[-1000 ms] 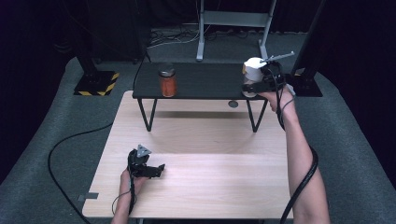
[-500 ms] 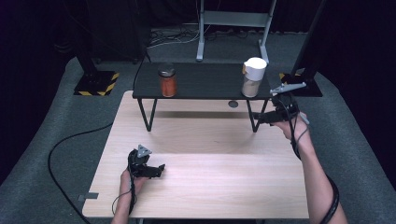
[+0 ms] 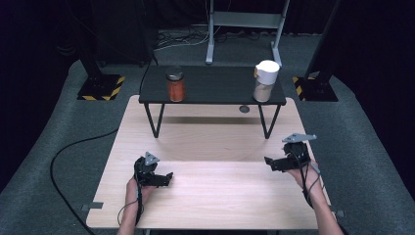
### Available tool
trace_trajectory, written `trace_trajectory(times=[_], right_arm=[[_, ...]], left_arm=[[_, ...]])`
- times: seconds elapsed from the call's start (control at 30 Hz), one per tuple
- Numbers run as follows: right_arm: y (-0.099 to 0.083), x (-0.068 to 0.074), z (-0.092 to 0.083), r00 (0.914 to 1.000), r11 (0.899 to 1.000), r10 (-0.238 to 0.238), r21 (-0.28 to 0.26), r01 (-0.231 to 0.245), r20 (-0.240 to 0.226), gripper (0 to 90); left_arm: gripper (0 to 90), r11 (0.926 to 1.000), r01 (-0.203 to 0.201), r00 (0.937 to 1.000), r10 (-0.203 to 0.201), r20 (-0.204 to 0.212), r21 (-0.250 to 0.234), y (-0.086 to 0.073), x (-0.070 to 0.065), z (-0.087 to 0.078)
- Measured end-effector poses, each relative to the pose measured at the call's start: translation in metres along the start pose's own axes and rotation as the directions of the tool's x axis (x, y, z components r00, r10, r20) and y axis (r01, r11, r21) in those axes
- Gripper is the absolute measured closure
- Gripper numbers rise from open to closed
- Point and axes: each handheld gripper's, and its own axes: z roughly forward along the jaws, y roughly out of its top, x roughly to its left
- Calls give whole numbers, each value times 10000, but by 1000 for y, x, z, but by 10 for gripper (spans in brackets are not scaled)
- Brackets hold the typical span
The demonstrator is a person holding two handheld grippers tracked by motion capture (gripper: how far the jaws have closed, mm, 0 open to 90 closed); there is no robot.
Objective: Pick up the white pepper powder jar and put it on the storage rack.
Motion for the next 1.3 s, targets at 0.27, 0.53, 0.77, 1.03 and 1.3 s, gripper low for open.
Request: trace_trajectory(times=[0.27, 0.53, 0.77, 1.03, 1.3], right_arm=[[-64, 15, 24, 9967, 9970, 774, 84, -773, -232, 0], [-103, 47, 20, 9962, 9966, 726, -423, -707, 474, 0], [-110, 40, 19, 9914, 9897, 1301, -617, -1288, 174, 0], [-108, 43, 21, 9892, 9889, 1399, -572, -1373, 437, 0], [-108, 43, 21, 9883, 9882, 1451, -568, -1424, 472, 0]], left_arm=[[25, 10000, 0, 10000, 0, -3, 0, 0, 0, 0], [26, 10000, 3, 10000, -3, -2, 1, 0, 0, 0], [25, 10000, -3, 10000, 3, -9, -2, 0, 0, 0], [25, 10000, -5, 10000, 5, -9, -5, 0, 0, 0], [26, 10000, 5, 10000, -5, -1, -11, 0, 0, 0]])
